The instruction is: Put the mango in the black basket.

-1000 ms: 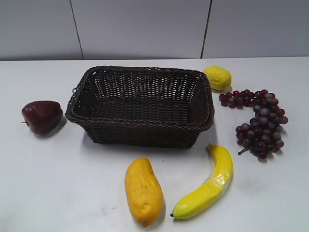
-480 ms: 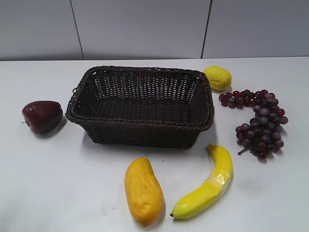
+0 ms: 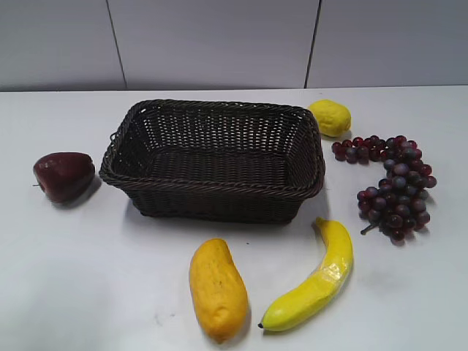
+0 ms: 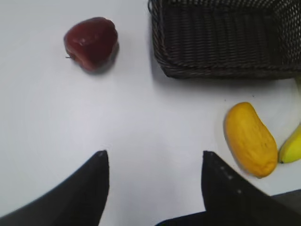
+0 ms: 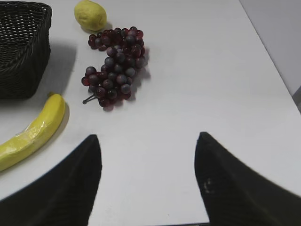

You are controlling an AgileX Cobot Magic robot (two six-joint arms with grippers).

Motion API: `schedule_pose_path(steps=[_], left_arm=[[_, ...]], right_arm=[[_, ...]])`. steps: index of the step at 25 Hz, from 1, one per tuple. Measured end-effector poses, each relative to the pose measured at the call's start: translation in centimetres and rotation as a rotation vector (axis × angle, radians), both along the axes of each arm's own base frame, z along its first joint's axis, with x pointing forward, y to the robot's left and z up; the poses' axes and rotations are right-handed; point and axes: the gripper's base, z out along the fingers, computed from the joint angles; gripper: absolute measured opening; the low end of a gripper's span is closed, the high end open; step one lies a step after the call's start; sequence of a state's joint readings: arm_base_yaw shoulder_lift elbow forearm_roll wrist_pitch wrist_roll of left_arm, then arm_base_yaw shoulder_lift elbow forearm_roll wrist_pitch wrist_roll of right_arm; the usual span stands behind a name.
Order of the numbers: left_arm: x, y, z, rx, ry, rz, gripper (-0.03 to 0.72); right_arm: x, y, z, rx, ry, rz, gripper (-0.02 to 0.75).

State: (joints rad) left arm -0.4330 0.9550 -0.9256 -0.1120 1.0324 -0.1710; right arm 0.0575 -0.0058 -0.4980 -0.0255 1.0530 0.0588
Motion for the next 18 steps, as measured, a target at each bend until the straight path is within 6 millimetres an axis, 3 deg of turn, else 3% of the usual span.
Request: schedule_pose_path(steps=[5, 9, 12, 18], left_arm=[[1.6, -4.7, -2.7, 0.014, 0.095, -0.066, 0.479], [2.2, -8.4, -4.5, -0.013, 0.103, -0.117, 0.575], [2.5, -10.2, -6.2, -0.018, 0.172, -0.077, 0.656], [2.9, -13.2, -9.9, 0.014, 0.278, 0.009, 0.665]], right_arm=[[0.0, 0.0, 0.0, 0.000, 0.000, 0.000, 0.480], [0.0, 0.0, 0.0, 0.000, 0.000, 0.000, 0.480], [0.0, 0.0, 0.0, 0.000, 0.000, 0.000, 0.480], [0.0, 0.0, 0.0, 0.000, 0.000, 0.000, 0.480]])
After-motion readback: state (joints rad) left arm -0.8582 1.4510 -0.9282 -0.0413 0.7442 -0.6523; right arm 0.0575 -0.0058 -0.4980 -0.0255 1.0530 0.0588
